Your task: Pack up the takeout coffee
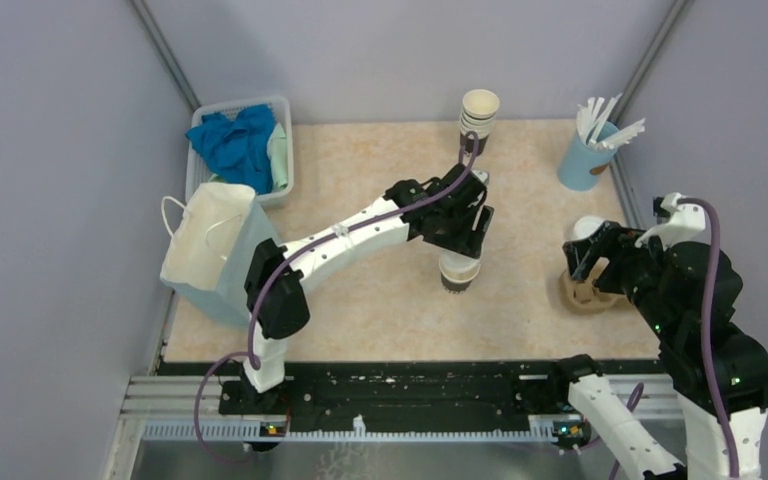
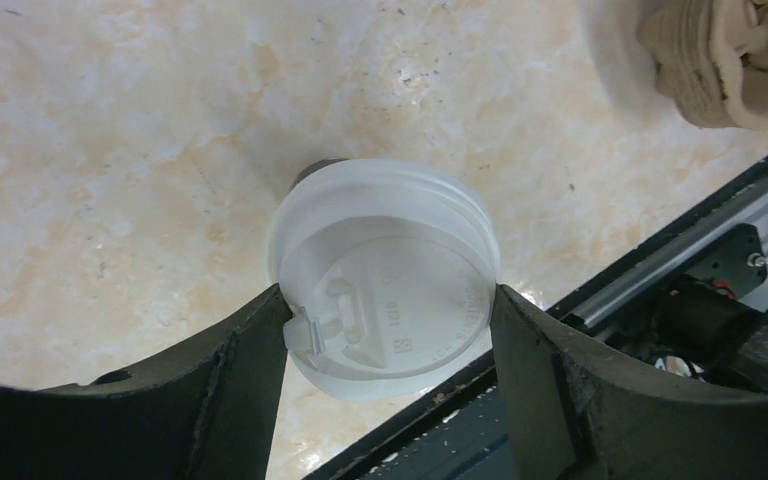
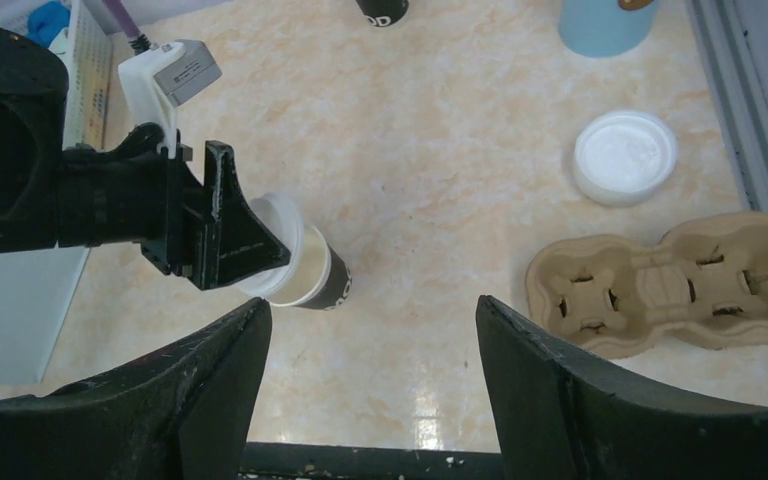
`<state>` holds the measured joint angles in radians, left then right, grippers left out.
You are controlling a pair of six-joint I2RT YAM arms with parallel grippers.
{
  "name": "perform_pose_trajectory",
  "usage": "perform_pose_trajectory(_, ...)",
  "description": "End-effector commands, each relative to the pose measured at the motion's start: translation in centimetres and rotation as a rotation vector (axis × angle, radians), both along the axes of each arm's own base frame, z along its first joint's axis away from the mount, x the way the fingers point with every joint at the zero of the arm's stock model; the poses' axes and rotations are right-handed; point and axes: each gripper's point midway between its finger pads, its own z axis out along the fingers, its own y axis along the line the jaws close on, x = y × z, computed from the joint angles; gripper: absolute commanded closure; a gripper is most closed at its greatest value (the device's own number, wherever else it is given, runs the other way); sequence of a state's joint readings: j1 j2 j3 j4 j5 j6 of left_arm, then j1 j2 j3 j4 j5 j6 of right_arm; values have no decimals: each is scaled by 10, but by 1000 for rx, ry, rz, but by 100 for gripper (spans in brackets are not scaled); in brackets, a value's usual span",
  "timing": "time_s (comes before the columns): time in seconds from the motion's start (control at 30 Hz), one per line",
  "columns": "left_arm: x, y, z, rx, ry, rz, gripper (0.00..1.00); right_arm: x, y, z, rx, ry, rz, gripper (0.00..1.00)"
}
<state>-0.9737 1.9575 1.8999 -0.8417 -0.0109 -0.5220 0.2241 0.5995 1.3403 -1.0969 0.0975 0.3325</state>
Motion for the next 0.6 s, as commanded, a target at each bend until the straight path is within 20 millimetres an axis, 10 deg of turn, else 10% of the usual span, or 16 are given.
perform_pose_trajectory(0.0,13,6,21,30,-96,-5,26,-7,-9,0,-30,2,-28,25)
perform_pose_trajectory(0.57,2,8,-15,123,-36,-58,16,1,8,-23,24,38,27,24)
